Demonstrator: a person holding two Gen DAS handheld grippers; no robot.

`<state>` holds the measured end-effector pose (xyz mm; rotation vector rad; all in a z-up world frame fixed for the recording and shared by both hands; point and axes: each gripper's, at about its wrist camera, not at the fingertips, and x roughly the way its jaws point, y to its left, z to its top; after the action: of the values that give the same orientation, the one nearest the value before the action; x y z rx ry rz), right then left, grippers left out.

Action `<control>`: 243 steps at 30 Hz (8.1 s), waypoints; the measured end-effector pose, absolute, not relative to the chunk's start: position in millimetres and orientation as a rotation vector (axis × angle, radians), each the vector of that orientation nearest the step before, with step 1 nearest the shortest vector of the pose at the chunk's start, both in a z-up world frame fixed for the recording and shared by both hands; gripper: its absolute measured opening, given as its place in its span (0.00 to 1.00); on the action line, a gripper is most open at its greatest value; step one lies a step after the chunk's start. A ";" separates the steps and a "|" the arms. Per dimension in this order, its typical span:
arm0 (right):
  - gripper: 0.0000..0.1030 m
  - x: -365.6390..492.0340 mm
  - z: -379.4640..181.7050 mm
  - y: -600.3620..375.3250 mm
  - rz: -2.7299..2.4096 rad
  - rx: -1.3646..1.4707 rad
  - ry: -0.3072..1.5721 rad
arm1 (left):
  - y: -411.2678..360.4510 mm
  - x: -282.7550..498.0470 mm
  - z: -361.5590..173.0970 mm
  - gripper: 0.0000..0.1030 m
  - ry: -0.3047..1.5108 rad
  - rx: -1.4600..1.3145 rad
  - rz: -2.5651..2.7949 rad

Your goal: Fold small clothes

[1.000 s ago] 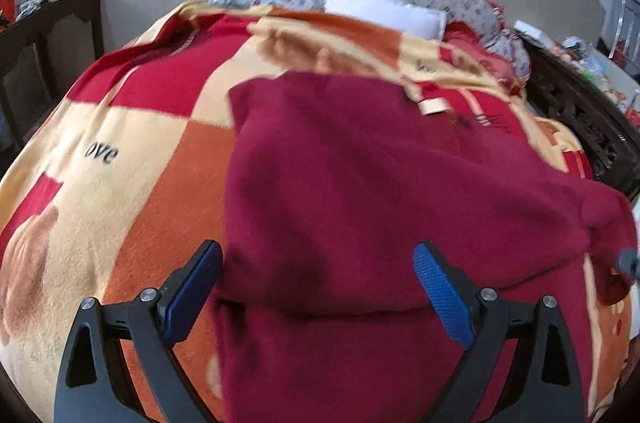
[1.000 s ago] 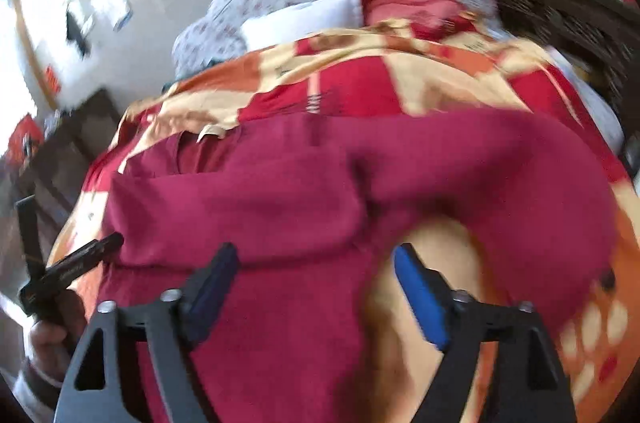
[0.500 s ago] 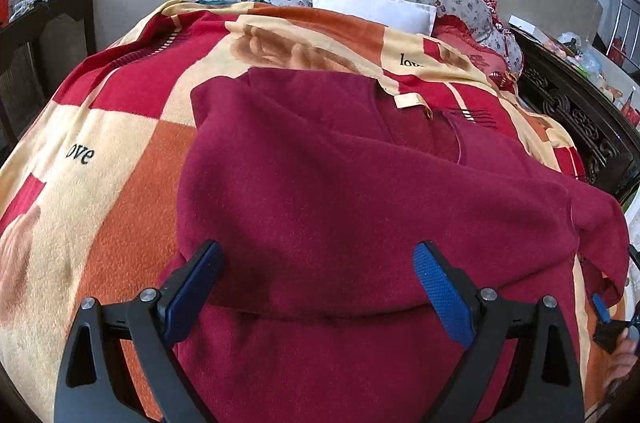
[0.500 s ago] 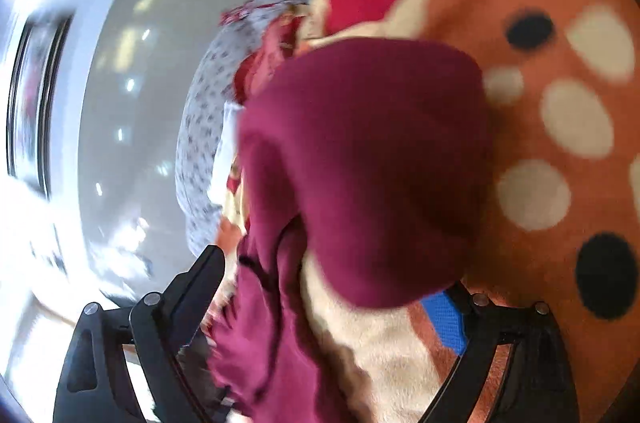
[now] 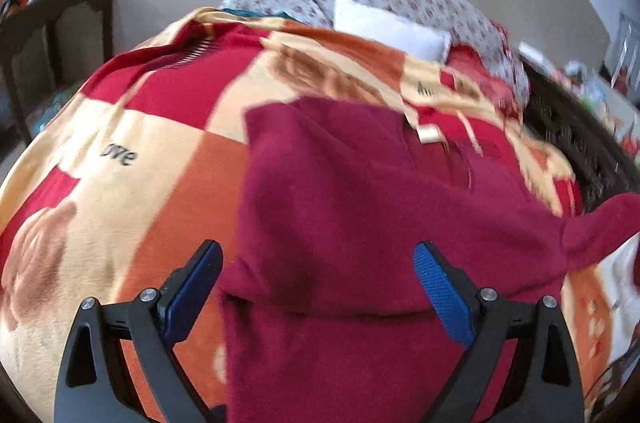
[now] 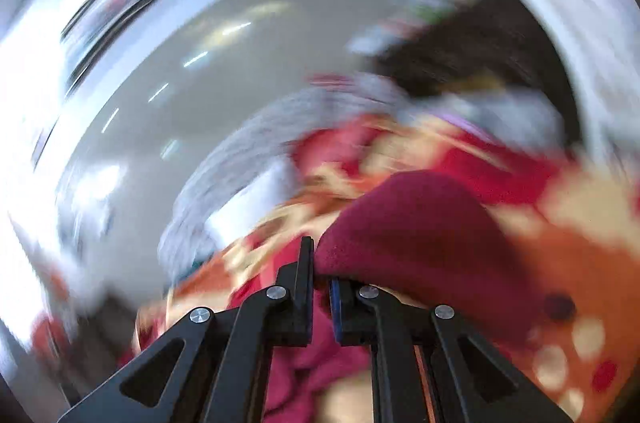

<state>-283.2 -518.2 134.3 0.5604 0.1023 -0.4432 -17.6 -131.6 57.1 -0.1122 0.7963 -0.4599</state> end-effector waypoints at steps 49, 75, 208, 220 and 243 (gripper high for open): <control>0.83 -220.2 78.8 -437.8 -0.232 0.383 0.579 | -120.6 12.9 109.6 0.02 0.697 -0.023 -0.521; 0.79 -167.0 83.8 -472.6 -0.315 0.352 0.740 | -131.9 24.1 42.4 0.02 0.829 -0.017 -0.486; 0.41 -423.4 -3.0 -352.6 0.096 0.488 0.892 | -13.9 -246.7 -0.6 0.78 1.146 0.010 -0.535; 0.43 -414.3 -4.8 -338.6 0.110 0.412 0.918 | -23.8 -249.7 -4.2 0.80 1.132 0.100 -0.502; 0.14 -334.0 81.1 -378.6 0.287 0.517 0.580 | -36.2 -179.7 94.8 0.08 0.959 -0.020 -0.747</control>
<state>-334.0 -378.6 81.1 0.5169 0.5803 0.2869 -179.7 -36.2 94.8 -0.0201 0.9594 -0.7473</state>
